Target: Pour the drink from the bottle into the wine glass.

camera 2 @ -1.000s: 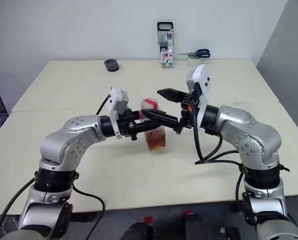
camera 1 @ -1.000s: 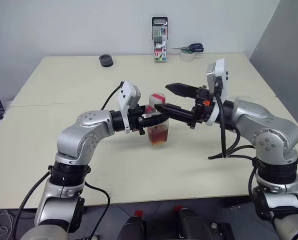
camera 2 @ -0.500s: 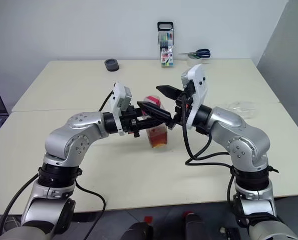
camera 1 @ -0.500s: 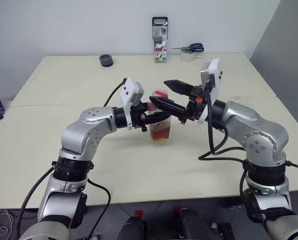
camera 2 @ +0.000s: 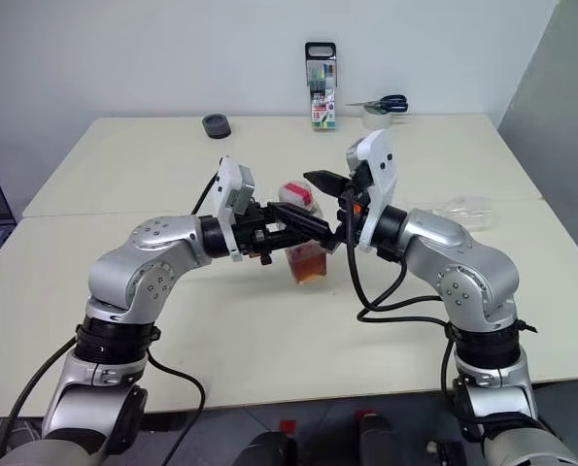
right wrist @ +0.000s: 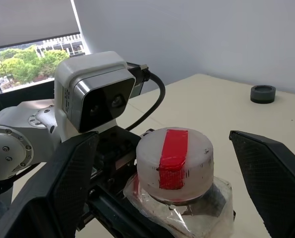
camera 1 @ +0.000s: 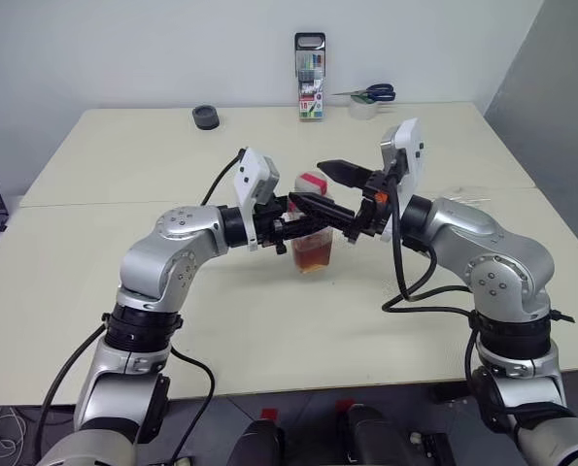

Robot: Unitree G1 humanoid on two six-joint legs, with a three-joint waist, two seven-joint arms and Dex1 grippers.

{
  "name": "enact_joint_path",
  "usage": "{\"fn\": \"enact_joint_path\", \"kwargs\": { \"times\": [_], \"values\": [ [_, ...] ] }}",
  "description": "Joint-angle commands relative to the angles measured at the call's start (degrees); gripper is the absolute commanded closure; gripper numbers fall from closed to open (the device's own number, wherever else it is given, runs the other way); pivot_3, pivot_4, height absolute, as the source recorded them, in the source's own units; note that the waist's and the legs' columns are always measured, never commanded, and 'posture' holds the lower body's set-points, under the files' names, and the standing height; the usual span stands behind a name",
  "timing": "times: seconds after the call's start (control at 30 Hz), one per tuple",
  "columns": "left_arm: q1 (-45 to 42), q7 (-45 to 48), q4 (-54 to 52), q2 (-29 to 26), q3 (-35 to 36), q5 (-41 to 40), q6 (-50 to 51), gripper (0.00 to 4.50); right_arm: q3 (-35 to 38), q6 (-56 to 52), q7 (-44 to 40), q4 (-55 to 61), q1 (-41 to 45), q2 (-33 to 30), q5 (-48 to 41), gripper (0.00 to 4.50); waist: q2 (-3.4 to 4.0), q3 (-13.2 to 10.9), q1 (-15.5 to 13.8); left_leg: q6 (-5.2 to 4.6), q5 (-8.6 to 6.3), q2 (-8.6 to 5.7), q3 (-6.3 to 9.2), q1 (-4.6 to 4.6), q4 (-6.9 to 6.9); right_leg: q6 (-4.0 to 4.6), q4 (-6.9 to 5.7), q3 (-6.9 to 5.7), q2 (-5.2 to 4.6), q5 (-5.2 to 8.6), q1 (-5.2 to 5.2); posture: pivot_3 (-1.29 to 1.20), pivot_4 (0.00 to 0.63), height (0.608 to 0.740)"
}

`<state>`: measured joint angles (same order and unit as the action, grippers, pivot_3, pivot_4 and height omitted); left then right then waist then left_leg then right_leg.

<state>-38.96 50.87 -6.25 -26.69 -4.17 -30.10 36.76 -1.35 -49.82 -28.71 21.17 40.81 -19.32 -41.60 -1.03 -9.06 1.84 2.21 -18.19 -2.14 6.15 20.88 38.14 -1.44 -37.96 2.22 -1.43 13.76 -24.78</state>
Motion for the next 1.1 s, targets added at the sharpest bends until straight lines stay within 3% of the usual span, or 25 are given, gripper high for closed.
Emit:
{"fn": "enact_joint_path", "kwargs": {
  "times": [0.03,0.23,0.5,0.67,0.8,0.87,1.1],
  "values": [
    [-1.95,0.23,-2.15,0.29,0.83,-0.03,-2.16,2.65,0.37,1.37,-0.26,0.69,1.05,0.30,0.13,0.60,0.00,0.00,0.00,0.00,0.00,0.00,0.00,0.00,0.00,0.00,0.00,0.00,0.00,0.00,0.00,0.00,0.150,0.740],
    [-1.46,0.00,-2.44,0.33,0.73,0.00,-2.67,2.65,0.10,1.62,-0.09,1.01,1.20,0.99,0.14,2.66,0.00,0.00,0.00,0.00,0.00,0.00,0.00,0.00,0.00,0.00,0.00,0.00,0.00,0.00,0.00,0.00,0.150,0.740],
    [-0.40,0.25,-4.77,-0.43,0.58,-0.52,-2.10,2.65,-1.01,2.23,-2.13,2.30,1.00,0.90,0.58,2.66,0.00,0.00,0.00,0.00,0.00,0.00,-0.01,0.01,0.00,0.00,-0.01,0.01,0.00,0.00,-0.02,0.00,0.150,0.740],
    [0.68,4.90,-8.09,-3.03,-0.49,-1.37,-2.88,2.65,-1.46,2.74,-19.44,-2.44,5.98,-6.69,-2.88,2.66,0.01,-0.02,0.01,-0.01,0.00,-0.03,-0.05,0.03,0.00,0.00,0.00,0.02,0.01,0.00,-0.05,0.00,0.150,0.740],
    [0.43,8.45,-11.29,-4.11,-0.85,-4.03,-1.47,2.65,-7.90,7.71,-41.78,-18.63,17.47,-11.54,1.57,2.66,0.07,-0.07,0.24,-0.12,-0.05,-0.02,-0.14,-0.04,0.01,0.00,-0.03,0.05,0.08,0.00,-0.03,0.00,0.150,0.740],
    [-0.24,8.36,-12.36,-3.84,-0.50,-5.53,-0.26,2.65,-10.96,12.87,-48.82,-26.86,21.86,-11.11,5.54,2.66,0.07,-0.06,0.38,-0.16,-0.07,0.00,-0.14,-0.04,0.01,0.00,-0.04,0.04,0.14,0.00,-0.03,0.00,0.150,0.740],
    [-1.24,6.07,-13.02,-2.06,0.42,-6.59,1.59,2.65,-13.72,24.03,-57.51,-41.98,26.64,-6.87,13.90,2.66,0.06,-0.07,0.39,-0.03,0.00,0.02,-0.12,0.06,0.04,0.00,-0.04,0.03,0.02,0.00,-0.12,0.00,0.150,0.740]
  ]
}}
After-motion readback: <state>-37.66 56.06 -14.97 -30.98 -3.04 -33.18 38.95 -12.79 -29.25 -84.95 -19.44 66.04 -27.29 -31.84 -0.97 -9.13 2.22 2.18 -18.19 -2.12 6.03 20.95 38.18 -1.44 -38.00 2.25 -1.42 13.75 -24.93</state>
